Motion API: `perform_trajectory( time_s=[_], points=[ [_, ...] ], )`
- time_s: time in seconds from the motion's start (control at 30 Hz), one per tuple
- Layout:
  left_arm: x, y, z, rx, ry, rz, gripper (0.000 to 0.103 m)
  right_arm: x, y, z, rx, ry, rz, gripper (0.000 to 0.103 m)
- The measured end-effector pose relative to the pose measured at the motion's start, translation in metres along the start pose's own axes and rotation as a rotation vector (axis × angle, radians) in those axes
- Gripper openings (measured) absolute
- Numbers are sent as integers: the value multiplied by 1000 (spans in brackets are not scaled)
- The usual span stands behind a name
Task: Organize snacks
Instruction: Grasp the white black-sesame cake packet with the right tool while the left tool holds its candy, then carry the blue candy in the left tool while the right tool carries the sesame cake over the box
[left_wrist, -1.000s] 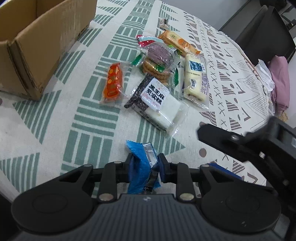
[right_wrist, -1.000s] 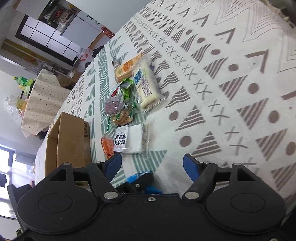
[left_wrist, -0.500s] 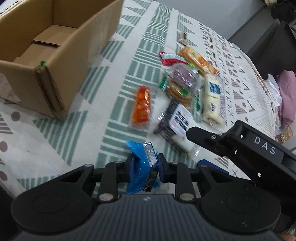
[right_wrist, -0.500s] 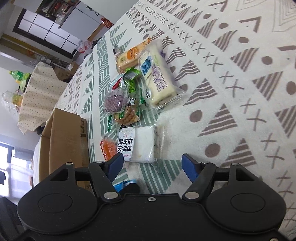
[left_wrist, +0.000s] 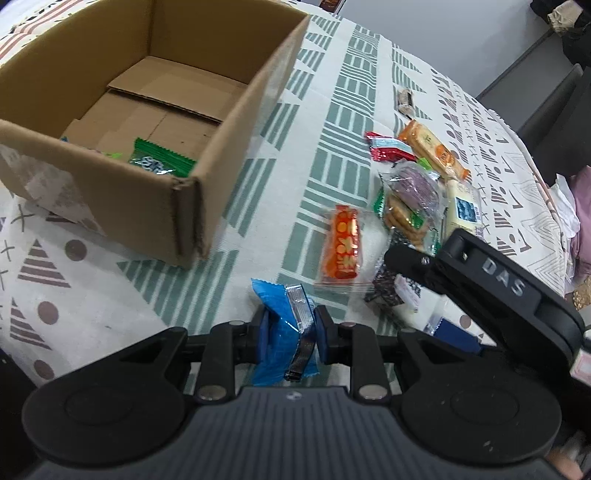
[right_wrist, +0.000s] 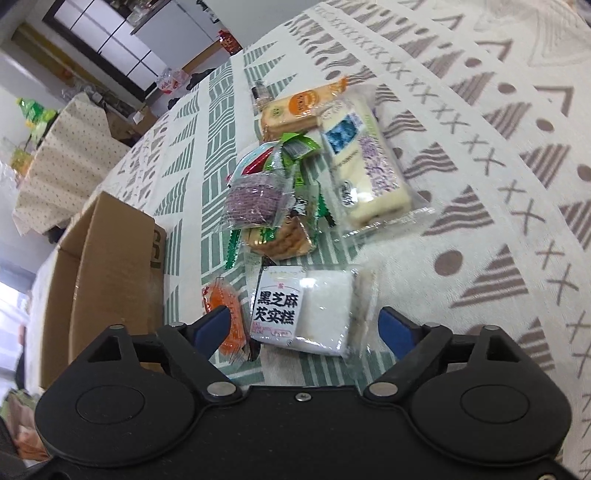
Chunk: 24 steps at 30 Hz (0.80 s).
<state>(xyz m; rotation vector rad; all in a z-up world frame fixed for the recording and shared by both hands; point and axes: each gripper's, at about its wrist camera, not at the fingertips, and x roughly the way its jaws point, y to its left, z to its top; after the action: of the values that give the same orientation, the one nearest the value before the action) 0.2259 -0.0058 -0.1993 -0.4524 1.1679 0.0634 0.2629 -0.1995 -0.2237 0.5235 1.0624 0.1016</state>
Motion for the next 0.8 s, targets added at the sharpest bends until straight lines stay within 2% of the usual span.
perform_trajectory(
  time_s=[0.1,0.2,0.4,0.8],
  points=[
    [-3,5,1,-5,-3,9,25,6,8,1,-36,-20,-42,88],
    [-7,7,2,-5,-12,13,25,4,17,-3,-113,-31,-112,66],
    [-23,8,6,1,-48,6,25,-13,10,-7,-87,-35,-74,53],
    [-64,-4,5,32,-127,-17,25,-51,24,-16,-140,-103,28,51]
  ],
)
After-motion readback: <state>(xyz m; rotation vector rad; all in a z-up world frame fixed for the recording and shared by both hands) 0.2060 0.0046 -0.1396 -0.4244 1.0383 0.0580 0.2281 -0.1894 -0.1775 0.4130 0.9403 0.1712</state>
